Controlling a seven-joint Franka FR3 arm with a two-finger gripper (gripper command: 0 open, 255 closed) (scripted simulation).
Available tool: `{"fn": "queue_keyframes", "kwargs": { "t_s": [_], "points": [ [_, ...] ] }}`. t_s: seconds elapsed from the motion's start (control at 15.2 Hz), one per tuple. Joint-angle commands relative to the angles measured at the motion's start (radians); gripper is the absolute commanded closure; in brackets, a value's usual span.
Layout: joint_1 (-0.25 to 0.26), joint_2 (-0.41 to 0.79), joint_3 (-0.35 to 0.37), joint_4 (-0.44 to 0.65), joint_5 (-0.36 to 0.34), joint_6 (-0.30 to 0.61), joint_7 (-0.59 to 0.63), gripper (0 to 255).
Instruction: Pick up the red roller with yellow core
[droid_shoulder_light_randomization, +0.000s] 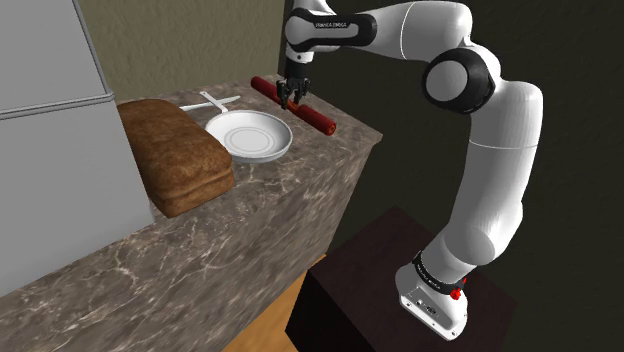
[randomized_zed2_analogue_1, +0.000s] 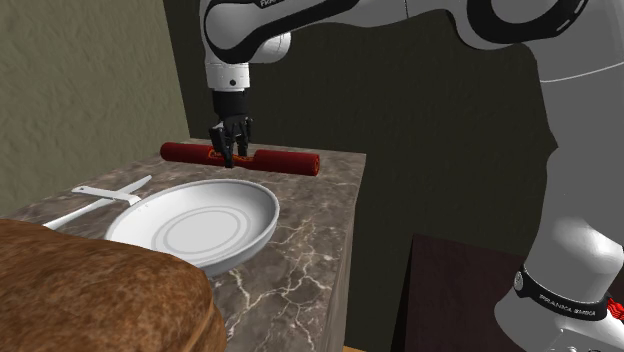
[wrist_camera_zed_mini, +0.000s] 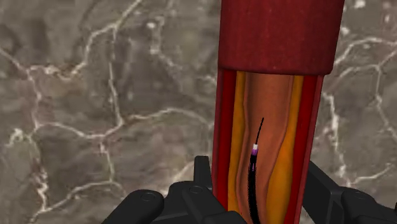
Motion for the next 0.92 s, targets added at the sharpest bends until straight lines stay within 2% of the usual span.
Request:
{"fn": "queue_keyframes", "kwargs": {
  "t_s": [0.0, 0.73, 0.86],
  "points": [
    [0.001, 0.0, 0.0, 0.026, 0.0, -0.026, 0.002, 255],
    [0.003, 0.007, 0.001, 0.185, -0.001, -0.177, 0.006, 255],
    [0.003, 0.007, 0.001, 0.187, -0.001, -0.179, 0.006, 255]
  ]
}}
